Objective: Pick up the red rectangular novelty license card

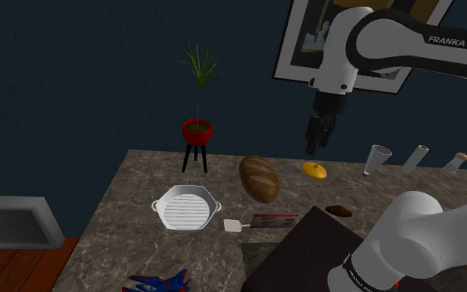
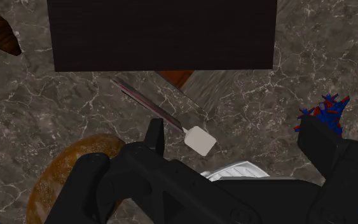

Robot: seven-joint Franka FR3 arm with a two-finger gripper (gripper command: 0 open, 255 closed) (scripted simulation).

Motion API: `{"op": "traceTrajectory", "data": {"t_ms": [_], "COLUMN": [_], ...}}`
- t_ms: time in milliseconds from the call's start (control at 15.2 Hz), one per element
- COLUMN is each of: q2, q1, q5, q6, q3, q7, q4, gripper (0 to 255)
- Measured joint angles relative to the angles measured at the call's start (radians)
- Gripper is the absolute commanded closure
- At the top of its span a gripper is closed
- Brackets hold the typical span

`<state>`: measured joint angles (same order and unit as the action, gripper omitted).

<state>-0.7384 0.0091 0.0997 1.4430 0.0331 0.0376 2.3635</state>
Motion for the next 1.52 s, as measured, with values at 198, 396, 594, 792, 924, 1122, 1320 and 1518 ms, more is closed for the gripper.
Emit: {"op": "traceTrajectory", "data": {"t_ms": [198,396,594,792,924,1122,1320,1518], "q2": [-0.022,-0.041,-0.07,-0.067,-0.057,-0.005,0.05,0.169], "q1": [0.007,0.021,0.032,0.043,0.045,0.052,0.054,0.056], "q5": [-0.014,-0.048,-0.088,-0.129,-0.161,-0.206,-0.251,-0.301], "q6": [0.038,0.132,0.237,0.355,0.444,0.59,0.732,0.921], "q3": [0.008,0.029,0.058,0.09,0.118,0.158,0.2,0.257], "q7": [0.039,0.129,0.227,0.323,0.39,0.484,0.578,0.681], "q4": [0.053,0.152,0.267,0.363,0.425,0.498,0.561,0.607], "gripper": [0,0,0,0,0,0,0,0]}}
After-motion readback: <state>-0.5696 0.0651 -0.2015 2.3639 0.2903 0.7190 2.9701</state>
